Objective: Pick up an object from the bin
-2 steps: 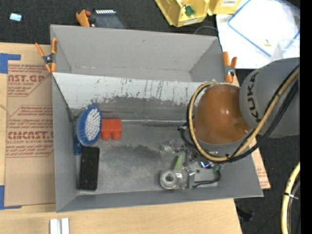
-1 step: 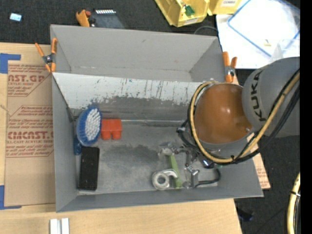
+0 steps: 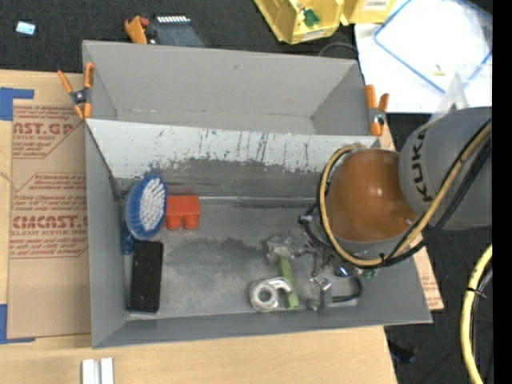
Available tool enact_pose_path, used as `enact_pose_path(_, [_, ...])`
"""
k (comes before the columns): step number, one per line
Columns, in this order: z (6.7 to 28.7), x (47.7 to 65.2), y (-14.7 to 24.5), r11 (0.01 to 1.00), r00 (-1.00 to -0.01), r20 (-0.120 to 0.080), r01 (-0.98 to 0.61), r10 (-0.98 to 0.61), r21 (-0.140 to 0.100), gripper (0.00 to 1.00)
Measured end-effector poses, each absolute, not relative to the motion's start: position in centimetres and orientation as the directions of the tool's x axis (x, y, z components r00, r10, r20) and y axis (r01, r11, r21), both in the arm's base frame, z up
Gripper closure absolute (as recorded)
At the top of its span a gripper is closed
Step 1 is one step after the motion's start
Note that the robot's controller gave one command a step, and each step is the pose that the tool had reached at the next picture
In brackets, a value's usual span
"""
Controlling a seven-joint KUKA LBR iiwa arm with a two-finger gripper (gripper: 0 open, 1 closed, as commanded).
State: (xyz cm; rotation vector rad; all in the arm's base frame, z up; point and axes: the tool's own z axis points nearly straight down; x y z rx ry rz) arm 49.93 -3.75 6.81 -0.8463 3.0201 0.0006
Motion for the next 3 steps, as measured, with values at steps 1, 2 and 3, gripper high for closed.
enact_pose_path(1, [7.00, 49.63, -0.64, 0.780, -0.780, -0.008, -0.626, -0.626, -0.002, 1.00])
enact_pose_path(2, [7.01, 49.63, -0.64, 0.780, -0.780, -0.008, -0.625, -0.625, -0.002, 1.00])
enact_pose_path(3, [7.21, 49.59, -0.60, 0.781, -0.781, -0.007, -0.624, -0.624, -0.001, 1.00])
